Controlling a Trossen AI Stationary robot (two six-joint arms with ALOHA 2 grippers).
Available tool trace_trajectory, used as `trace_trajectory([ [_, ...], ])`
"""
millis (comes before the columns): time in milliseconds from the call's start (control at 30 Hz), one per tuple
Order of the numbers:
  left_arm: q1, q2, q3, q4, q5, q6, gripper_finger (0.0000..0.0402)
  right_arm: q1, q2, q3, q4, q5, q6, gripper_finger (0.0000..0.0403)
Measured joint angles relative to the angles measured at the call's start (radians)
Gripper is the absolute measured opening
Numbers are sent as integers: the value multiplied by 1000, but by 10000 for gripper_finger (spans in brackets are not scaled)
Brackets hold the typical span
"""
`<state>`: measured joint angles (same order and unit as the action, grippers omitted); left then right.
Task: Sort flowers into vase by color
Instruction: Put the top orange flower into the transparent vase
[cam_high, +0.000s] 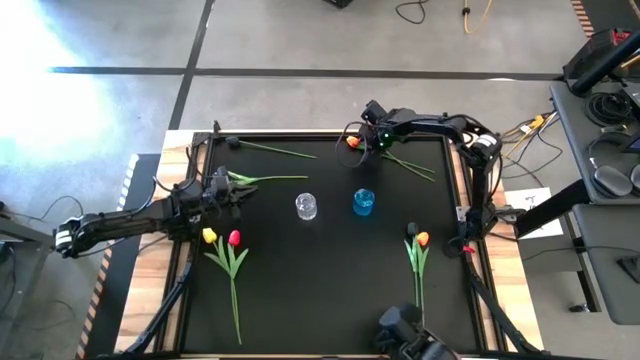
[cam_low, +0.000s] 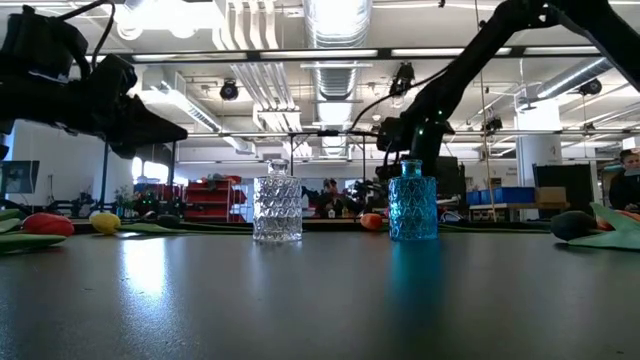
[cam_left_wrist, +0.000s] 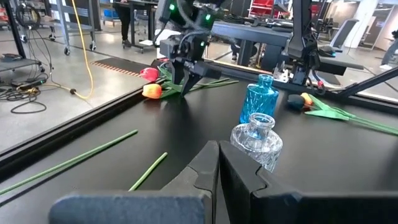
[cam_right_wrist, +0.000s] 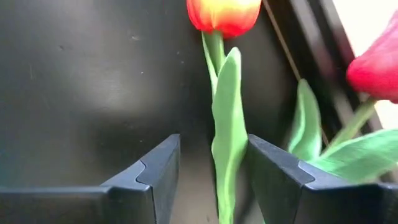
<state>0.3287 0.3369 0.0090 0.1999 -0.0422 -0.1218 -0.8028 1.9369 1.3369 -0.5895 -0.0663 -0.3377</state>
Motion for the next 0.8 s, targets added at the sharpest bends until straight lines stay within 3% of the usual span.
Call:
trace_trajectory([
  [167, -1, 7, 0, 19, 0, -37, 0, 0, 8, 1, 1, -1, 5, 156],
  [300, -1, 29, 0, 18, 0, -120, 0, 0, 8, 1, -3, -7, 0, 111],
  [567, 0, 86, 0, 103, -33, -97, 0, 6, -21, -1, -12, -15, -15, 20],
  [800, 0, 117, 0, 249, -37, -44, 0, 39, -130, 31, -27, -32, -5, 19],
])
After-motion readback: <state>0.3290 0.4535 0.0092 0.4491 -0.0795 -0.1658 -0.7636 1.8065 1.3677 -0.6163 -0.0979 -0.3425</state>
